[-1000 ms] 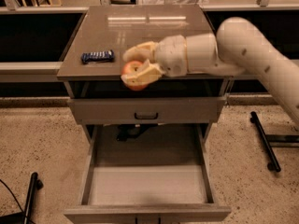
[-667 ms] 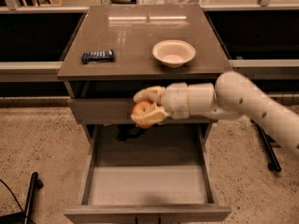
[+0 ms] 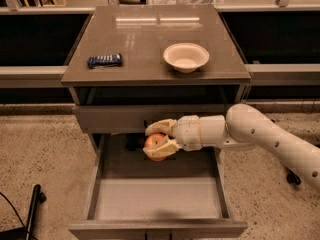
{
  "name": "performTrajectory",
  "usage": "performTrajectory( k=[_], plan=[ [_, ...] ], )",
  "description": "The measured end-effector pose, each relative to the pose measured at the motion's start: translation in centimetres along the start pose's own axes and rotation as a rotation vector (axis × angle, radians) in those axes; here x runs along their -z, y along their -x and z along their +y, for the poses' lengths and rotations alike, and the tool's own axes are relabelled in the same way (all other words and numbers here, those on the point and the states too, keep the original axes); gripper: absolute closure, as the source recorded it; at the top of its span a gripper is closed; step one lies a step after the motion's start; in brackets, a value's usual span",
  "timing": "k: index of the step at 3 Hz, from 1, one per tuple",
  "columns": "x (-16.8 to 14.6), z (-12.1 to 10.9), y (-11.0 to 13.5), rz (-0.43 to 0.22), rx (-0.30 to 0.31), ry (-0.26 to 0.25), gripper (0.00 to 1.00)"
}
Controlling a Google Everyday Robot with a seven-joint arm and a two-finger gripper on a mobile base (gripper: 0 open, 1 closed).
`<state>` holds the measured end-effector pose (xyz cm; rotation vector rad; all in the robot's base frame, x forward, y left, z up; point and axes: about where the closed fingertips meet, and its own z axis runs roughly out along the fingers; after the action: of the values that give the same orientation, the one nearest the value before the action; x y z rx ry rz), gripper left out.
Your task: Place apple into middle drawer
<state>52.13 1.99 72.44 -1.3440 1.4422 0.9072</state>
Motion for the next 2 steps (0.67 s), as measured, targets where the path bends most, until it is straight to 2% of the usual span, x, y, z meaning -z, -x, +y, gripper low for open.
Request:
performTrajectory(
  k=[1, 2],
  plan=[
    [-0.1, -0.7, -2.5, 0.023, -0.008, -0.068, 1.00],
    [0.0, -1.1, -9.2, 0.072, -0.049, -0.168, 0.86]
  ],
)
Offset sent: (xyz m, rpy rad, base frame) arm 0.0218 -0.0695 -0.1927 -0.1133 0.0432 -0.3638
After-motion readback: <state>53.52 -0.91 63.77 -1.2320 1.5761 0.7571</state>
